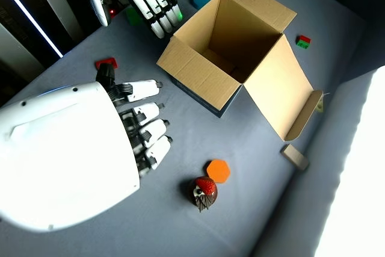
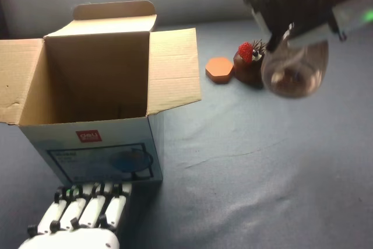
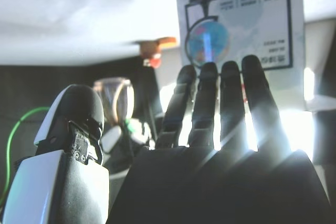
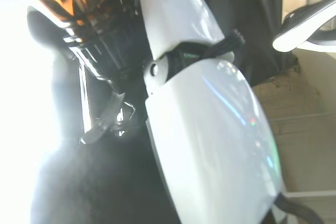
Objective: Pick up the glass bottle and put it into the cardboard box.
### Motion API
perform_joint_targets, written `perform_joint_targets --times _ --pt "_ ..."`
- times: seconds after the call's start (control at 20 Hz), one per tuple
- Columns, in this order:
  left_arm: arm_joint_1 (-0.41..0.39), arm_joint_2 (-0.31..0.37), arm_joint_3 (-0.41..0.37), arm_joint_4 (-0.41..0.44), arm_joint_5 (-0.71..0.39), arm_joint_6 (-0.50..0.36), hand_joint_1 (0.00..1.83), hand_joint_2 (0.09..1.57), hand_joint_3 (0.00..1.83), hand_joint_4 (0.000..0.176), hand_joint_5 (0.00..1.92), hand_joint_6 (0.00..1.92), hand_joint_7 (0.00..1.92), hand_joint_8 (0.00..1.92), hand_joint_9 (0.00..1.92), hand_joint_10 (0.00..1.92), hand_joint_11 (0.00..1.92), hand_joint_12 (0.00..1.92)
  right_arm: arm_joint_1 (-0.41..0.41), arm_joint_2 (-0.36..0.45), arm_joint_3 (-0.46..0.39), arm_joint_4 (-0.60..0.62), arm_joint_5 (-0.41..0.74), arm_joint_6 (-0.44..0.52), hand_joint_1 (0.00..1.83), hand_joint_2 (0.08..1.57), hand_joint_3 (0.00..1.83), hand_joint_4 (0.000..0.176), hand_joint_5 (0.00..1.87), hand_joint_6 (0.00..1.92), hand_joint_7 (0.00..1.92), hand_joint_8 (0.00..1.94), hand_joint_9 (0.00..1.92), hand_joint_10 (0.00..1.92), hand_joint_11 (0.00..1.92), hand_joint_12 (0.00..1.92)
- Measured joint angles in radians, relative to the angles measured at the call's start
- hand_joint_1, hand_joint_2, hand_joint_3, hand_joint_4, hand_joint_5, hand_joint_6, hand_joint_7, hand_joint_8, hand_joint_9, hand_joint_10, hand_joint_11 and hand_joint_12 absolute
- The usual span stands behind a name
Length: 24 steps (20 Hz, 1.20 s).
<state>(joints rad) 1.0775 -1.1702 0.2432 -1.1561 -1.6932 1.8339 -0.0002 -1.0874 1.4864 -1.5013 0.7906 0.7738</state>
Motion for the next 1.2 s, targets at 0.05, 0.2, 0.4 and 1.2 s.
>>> perform_joint_targets --times 0.05,0.2,0.4,1.2 --pt "0.000 0.000 0.000 -0.001 0.000 0.000 0.05 1.21 0.00 0.000 0.06 0.00 0.05 0.00 0.03 0.00 0.00 0.21 0.013 -0.003 0.000 0.000 0.002 -0.014 1.36 1.17 0.00 0.000 0.67 1.38 0.89 1.07 0.93 1.30 0.83 1.61" --pt "0.000 -0.012 0.000 0.011 0.002 -0.003 0.05 1.22 0.00 0.000 0.06 0.00 0.05 0.00 0.03 0.00 0.00 0.21 0.055 -0.021 0.010 0.000 0.048 -0.034 1.36 1.18 0.00 0.000 0.67 1.39 0.87 1.09 0.93 1.31 0.82 1.61" --pt "0.014 -0.019 0.012 0.011 -0.006 -0.014 0.06 1.22 0.00 0.000 0.05 0.00 0.05 0.00 0.03 0.00 0.00 0.20 0.066 -0.043 0.050 0.016 0.076 -0.069 1.36 1.18 0.00 0.000 0.67 1.38 0.85 1.13 0.91 1.34 0.83 1.65" --pt "0.043 -0.039 0.048 0.042 0.003 -0.053 0.05 1.23 0.00 0.000 0.03 0.01 0.02 0.00 0.00 0.00 0.00 0.07 0.089 -0.175 0.185 0.060 0.346 -0.147 1.34 1.22 0.00 0.000 0.59 1.47 0.80 1.23 0.85 1.42 0.77 1.73"
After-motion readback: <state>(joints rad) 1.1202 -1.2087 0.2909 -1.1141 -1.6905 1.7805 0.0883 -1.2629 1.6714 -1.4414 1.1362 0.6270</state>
